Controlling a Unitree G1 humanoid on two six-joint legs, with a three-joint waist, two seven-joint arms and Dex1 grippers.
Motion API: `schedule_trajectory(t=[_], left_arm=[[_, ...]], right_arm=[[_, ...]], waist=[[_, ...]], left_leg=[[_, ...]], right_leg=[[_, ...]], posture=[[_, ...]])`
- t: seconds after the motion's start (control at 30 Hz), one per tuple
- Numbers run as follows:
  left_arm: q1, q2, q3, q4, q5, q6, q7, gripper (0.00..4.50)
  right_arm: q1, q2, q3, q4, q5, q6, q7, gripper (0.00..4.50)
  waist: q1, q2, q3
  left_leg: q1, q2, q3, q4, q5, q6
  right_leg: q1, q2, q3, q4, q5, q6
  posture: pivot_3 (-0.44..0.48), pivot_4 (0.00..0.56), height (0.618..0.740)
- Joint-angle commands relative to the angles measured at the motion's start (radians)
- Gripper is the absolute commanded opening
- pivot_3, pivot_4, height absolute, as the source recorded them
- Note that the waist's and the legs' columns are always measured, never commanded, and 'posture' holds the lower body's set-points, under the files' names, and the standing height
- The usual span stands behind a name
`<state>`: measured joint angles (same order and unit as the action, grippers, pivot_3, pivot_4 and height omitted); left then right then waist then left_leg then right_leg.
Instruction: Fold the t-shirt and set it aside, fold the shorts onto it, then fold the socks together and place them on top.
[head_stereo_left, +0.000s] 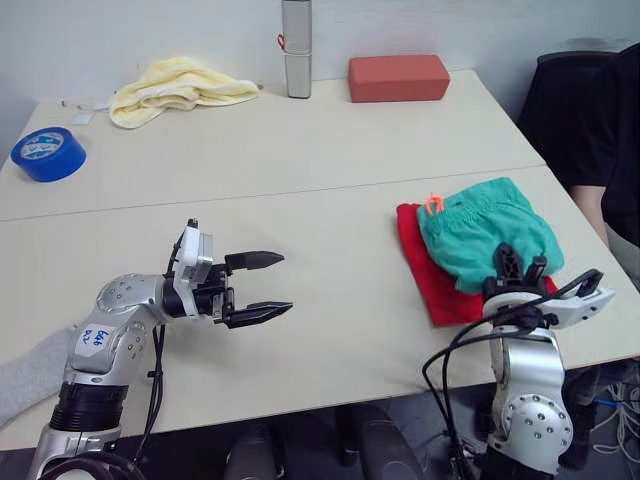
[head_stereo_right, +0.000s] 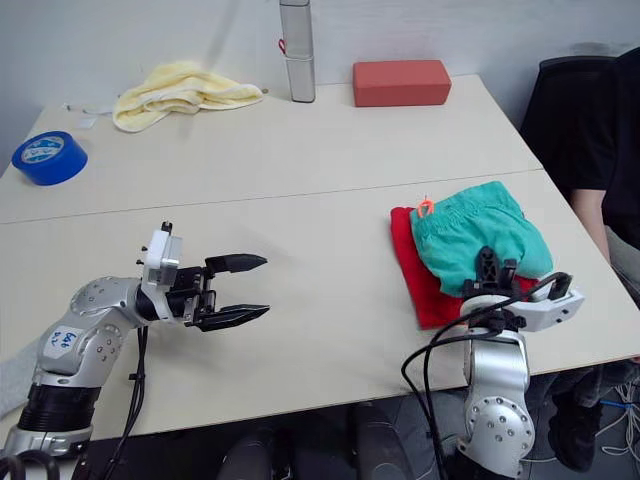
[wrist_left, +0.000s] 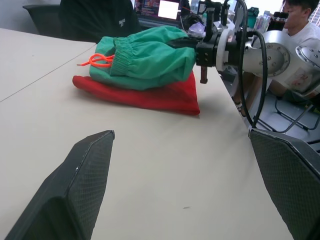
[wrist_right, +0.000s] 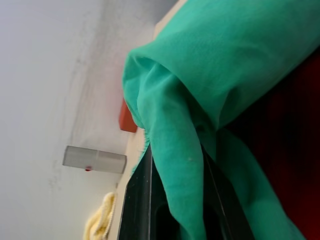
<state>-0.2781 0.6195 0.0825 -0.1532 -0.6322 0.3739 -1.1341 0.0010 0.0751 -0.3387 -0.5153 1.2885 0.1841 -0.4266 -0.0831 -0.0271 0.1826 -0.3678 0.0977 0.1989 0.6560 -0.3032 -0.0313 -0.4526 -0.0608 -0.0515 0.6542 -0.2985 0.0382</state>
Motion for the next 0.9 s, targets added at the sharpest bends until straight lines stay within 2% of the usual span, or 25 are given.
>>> schedule_trajectory(t=[0.03,0.17,0.33,0.43,0.53,0.6,0.73,0.8,0.83,0.9], left_arm=[[-0.001,0.005,0.023,-0.032,-0.017,-0.003,0.002,4.5],[0.001,0.009,0.024,-0.035,-0.017,-0.002,0.0,4.5],[0.001,0.006,0.025,-0.026,-0.013,-0.009,0.001,4.5],[0.008,-0.001,0.022,-0.024,-0.007,-0.019,0.002,4.5],[0.013,-0.006,0.02,-0.021,-0.004,-0.029,0.005,4.5],[0.019,-0.006,0.022,-0.02,0.001,-0.039,0.005,4.5],[0.031,0.001,0.043,-0.019,0.005,-0.055,0.014,4.5],[0.043,0.008,0.064,-0.019,0.002,-0.059,0.02,4.5],[0.049,0.012,0.074,-0.02,0.0,-0.058,0.02,4.5],[0.068,0.024,0.095,-0.027,-0.007,-0.054,0.022,4.5]], right_arm=[[0.029,-0.004,0.007,0.019,0.002,0.017,0.032,0.05],[0.064,-0.018,0.052,0.036,0.01,0.091,-0.012,0.05],[0.064,-0.066,0.043,0.026,-0.024,0.126,-0.031,0.05],[0.045,-0.118,0.03,0.002,0.01,0.154,-0.015,0.73],[0.035,-0.207,0.02,-0.013,0.048,0.218,-0.028,1.74],[0.038,-0.318,0.003,-0.018,0.105,0.296,-0.035,2.41],[0.108,-0.6,-0.053,-0.005,0.325,0.494,0.011,3.74],[0.15,-0.722,-0.117,0.013,0.383,0.559,0.109,4.41],[0.171,-0.777,-0.145,0.025,0.39,0.589,0.162,4.46],[0.24,-0.905,-0.204,0.043,0.297,0.65,0.406,4.46]], waist=[[0.001,0.0,0.0],[-0.001,0.0,0.0],[0.001,-0.001,0.0],[0.0,-0.001,0.0],[0.001,-0.001,0.0],[0.002,-0.001,0.0],[0.005,-0.001,0.0],[0.009,-0.001,0.0],[0.01,-0.001,0.0],[0.01,-0.002,0.0]], left_leg=[[0.0,0.0,0.0,0.0,0.0,0.0],[0.0,0.0,0.0,-0.001,0.0,0.0],[0.0,0.0,0.0,0.0,0.0,0.0],[0.0,0.0,0.0,-0.001,0.0,0.0],[0.0,0.0,0.0,-0.001,0.0,0.0],[0.0,0.0,0.0,-0.001,0.0,0.0],[0.0,-0.001,0.0,-0.001,0.0,0.001],[0.0,-0.001,0.0,-0.001,0.0,0.001],[0.0,-0.001,-0.001,-0.002,0.0,0.001],[0.001,-0.001,-0.001,-0.002,0.0,0.001]], right_leg=[[0.0,0.0,0.0,0.0,0.0,0.0],[0.0,0.0,0.0,0.0,0.0,0.0],[0.0,0.0,0.0,0.0,0.0,0.0],[0.0,0.0,0.0,0.0,0.0,0.0],[0.0,0.0,0.0,0.0,0.0,0.0],[0.0,0.0,0.0,-0.001,0.0,0.0],[0.001,-0.001,0.0,-0.001,0.0,0.0],[0.001,0.0,0.0,-0.002,0.0,0.0],[0.001,0.0,0.0,-0.002,0.0,0.0],[0.002,0.0,0.0,-0.003,0.0,0.0]], posture=[[0.0,0.15,0.74],[0.0,0.15,0.74],[0.0,0.15,0.74],[0.0,0.15,0.74],[0.0,0.15,0.74],[0.0,0.15,0.74],[0.0,0.15,0.74],[0.0,0.15,0.74],[0.0,0.15,0.74],[0.0,0.15,0.74]])
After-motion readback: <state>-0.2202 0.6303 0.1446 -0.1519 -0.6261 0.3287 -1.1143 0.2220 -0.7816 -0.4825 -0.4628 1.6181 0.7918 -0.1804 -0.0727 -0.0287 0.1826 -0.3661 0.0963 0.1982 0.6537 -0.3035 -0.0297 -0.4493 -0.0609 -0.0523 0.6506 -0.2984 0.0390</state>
